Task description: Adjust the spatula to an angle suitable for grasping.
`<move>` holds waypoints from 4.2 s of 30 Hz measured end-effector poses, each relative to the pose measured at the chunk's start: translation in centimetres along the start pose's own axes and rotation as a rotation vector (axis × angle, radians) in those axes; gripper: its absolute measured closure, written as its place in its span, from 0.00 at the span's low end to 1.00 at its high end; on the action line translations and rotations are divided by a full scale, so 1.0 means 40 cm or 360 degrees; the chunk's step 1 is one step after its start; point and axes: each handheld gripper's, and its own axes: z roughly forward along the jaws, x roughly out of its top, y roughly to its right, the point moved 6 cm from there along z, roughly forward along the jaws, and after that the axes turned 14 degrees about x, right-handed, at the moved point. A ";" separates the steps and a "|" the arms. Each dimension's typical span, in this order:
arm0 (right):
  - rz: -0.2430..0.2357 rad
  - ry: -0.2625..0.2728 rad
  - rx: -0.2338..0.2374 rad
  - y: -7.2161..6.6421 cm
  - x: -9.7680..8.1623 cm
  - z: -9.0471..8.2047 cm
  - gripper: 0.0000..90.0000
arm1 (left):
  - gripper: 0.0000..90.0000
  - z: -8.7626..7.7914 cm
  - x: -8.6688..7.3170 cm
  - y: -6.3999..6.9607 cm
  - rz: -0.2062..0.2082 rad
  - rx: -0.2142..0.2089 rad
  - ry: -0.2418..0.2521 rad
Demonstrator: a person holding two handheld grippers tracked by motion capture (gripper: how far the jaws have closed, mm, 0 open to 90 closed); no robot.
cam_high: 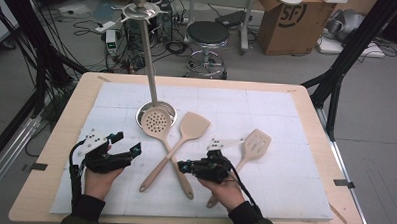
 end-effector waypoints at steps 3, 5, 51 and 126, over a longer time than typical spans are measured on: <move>0.0012 -0.0095 0.0052 -0.003 -0.005 0.046 0.99 | 0.22 0.001 0.001 -0.004 -0.0001 0.0005 0.0004; 0.0020 -0.0156 0.0080 -0.009 -0.005 0.074 0.99 | 0.22 0.000 0.002 -0.007 -0.0001 0.0013 0.0008; 0.0096 -0.0575 0.0010 0.093 0.002 0.244 0.99 | 0.24 -0.014 -0.005 -0.030 -0.0003 0.0060 0.0022; 0.0404 -0.0498 -0.0515 0.309 0.070 0.037 0.99 | 0.24 -0.021 -0.017 -0.056 -0.0039 0.0087 0.0020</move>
